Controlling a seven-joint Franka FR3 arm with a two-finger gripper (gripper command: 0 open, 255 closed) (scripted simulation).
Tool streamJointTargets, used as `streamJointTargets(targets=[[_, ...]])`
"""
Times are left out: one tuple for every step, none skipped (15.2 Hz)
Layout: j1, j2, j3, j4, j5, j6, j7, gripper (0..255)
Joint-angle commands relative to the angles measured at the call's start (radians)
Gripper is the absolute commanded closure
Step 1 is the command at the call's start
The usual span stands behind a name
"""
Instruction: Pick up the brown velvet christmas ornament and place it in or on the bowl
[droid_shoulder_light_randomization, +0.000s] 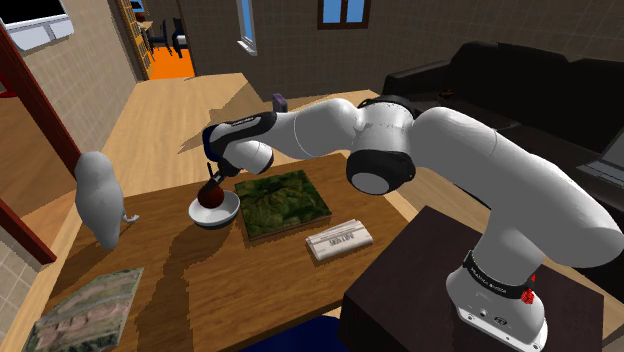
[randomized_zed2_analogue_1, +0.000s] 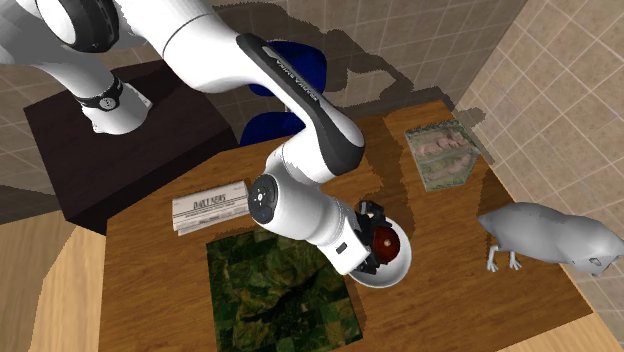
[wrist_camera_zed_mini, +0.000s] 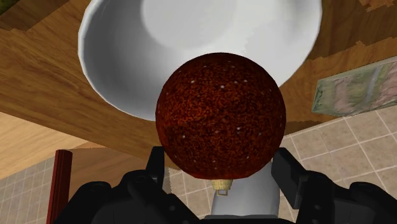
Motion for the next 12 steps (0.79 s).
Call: streamJointTargets(targets=[[0.000,0.000,0.000,0.001,0.000,0.000,0.000,0],[0.000,0.000,0.000,0.001,0.000,0.000,0.000,0],[0.000,0.000,0.000,0.001,0.000,0.000,0.000,0],[0.000,0.000,0.000,0.001,0.000,0.000,0.000,0],[0.000,0.000,0.000,0.001,0.000,0.000,0.000,0],[0.000,0.000,0.000,0.001,0.000,0.000,0.000,0],[0.006,-0.050,0.000,-0.063,0.008,-0.001,-0.029,0],[0.012,-0.097,-0.001,-0.121,0.014,-0.002,-0.053,0],[0.018,-0.141,-0.004,-0.175,0.018,-0.005,-0.074,0],[0.022,-0.175,-0.007,-0.215,0.020,-0.007,-0.089,0],[0.022,-0.175,-0.007,-0.215,0.020,-0.007,-0.089,0],[0.022,-0.175,-0.007,-0.215,0.020,-0.007,-0.089,0]])
